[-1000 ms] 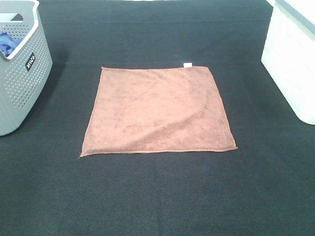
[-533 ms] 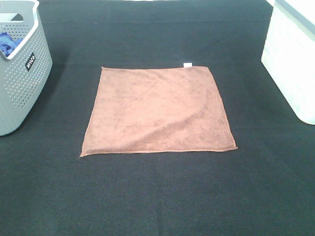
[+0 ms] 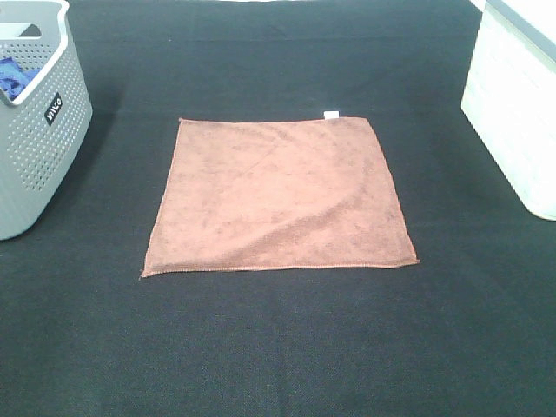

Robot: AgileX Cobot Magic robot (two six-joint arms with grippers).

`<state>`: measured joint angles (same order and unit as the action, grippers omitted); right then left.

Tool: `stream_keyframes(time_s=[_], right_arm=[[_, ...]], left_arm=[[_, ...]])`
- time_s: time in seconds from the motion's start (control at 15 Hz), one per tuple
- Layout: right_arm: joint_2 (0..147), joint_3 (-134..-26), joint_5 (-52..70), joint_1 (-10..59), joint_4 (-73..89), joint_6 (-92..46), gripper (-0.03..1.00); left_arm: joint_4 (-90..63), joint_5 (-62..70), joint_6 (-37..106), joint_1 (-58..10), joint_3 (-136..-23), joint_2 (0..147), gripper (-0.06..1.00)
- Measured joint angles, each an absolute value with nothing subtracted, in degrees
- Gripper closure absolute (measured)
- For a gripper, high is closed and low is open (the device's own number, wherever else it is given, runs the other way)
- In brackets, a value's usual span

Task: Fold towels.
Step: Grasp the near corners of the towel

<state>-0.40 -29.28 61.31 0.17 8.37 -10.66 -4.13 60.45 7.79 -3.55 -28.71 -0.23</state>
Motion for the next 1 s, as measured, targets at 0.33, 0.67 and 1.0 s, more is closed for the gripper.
stream_keyframes(time_s=[0.33, 0.67, 1.0], right_arm=[[-0.23, -29.28, 60.96, 0.17, 8.88, -9.80, 0.26], [19.54, -30.08, 47.50, 0.17, 15.99, -6.07, 0.26], [39.25, -30.08, 46.12, 0.17, 19.65, -6.02, 0.29]], left_arm=[[-4.13, 59.47, 7.79, -3.55, -29.16, -0.23, 0.31], [-6.47, 42.86, 3.50, -3.55, -27.90, 2.69, 0.31], [-15.07, 36.27, 2.81, -3.55, -26.81, 16.79, 0.31]])
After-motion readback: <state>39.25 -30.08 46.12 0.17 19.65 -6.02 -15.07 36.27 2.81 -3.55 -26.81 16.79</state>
